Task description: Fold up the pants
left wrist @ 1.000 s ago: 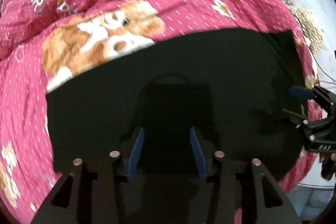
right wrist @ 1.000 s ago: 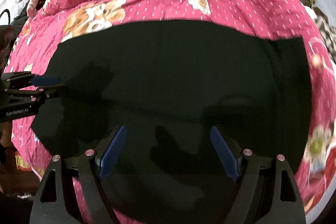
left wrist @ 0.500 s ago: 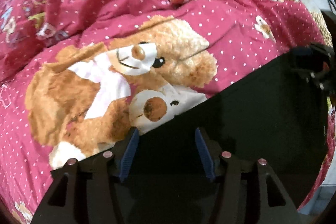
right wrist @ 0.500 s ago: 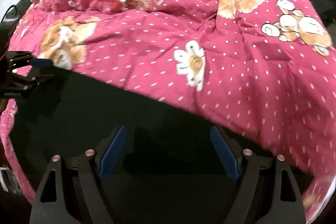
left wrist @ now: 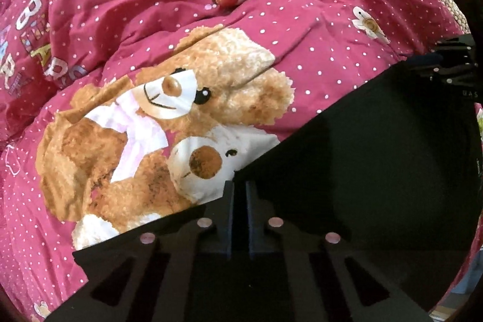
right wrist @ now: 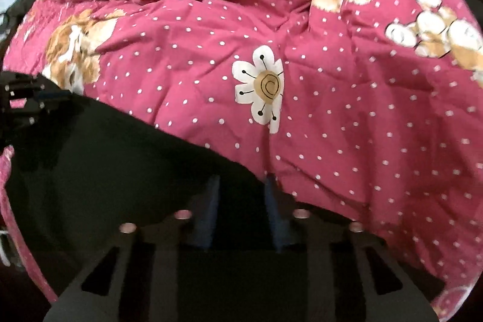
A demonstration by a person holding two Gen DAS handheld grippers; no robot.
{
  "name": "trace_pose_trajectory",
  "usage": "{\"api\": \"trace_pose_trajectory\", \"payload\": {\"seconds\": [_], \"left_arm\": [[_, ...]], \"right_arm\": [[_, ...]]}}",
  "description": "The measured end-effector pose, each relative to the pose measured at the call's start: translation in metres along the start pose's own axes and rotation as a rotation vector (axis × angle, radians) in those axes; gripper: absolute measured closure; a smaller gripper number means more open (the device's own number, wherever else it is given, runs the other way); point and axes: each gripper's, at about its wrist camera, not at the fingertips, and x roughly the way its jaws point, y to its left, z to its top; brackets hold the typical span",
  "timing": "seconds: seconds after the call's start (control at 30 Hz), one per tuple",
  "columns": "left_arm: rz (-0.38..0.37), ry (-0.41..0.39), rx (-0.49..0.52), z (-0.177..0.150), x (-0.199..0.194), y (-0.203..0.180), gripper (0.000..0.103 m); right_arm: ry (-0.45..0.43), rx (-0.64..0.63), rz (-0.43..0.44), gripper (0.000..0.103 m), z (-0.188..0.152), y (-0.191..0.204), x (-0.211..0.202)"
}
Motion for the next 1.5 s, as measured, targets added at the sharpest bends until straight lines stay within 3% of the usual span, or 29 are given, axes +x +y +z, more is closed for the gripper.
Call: {"api": "trace_pose_trajectory", "payload": {"seconds": [0.1,0.33,0.6,0.63,0.67,0.93,1.03,1.13,1.23,1.27,1.3,1.37,1.5], "left_arm": [[-0.008,-0.017,-0.024,-0.001,-0.012,-0.001,0.097],[-0.029,-0.071,-0.055,-0.015,-0.056,-0.006,0.097],[-0.083,-0.108,-0.106,-0.076,-0.117,-0.032,0.097],[-0.089,-0.102,-0.107,-0.086,-0.122,-0.039,0.097],[-0.091,-0.093,-0.107,-0.097,-0.125,-0.045,0.097],[-0.129,0.054,-0.076,-0.187,-0.109,-0.094,0.097],[-0.135,0.08,-0.07,-0.2,-0.102,-0.106,0.097],[-0.133,0.099,-0.073,-0.204,-0.096,-0.11,0.096],[-0.162,0.123,-0.126,-0.207,-0.095,-0.104,0.095],[-0.18,0.118,-0.155,-0.21,-0.098,-0.099,0.095],[-0.192,0.105,-0.189,-0.212,-0.104,-0.092,0.095],[-0.206,0.072,-0.258,-0.215,-0.113,-0.077,0.094],[-0.17,0.041,-0.428,-0.224,-0.12,-0.033,0.079]], "right_arm": [[-0.006,0.002,-0.014,0.092,0.0,0.005,-0.01],[-0.07,0.008,-0.021,0.095,-0.014,0.02,-0.055],[-0.127,0.055,-0.007,0.096,-0.084,0.04,-0.115],[-0.125,0.066,-0.007,0.096,-0.098,0.046,-0.12],[-0.122,0.079,-0.001,0.103,-0.111,0.048,-0.123],[0.004,0.274,0.038,0.103,-0.234,0.09,-0.114],[0.011,0.338,0.072,0.103,-0.252,0.099,-0.112],[-0.017,0.422,0.1,0.103,-0.247,0.097,-0.114],[-0.066,0.466,0.077,0.072,-0.227,0.09,-0.12],[-0.089,0.486,0.084,0.052,-0.217,0.085,-0.123],[-0.105,0.508,0.093,0.04,-0.206,0.081,-0.124],[-0.12,0.539,0.109,0.039,-0.187,0.072,-0.123],[-0.129,0.589,0.123,0.039,-0.151,0.055,-0.115]]}}
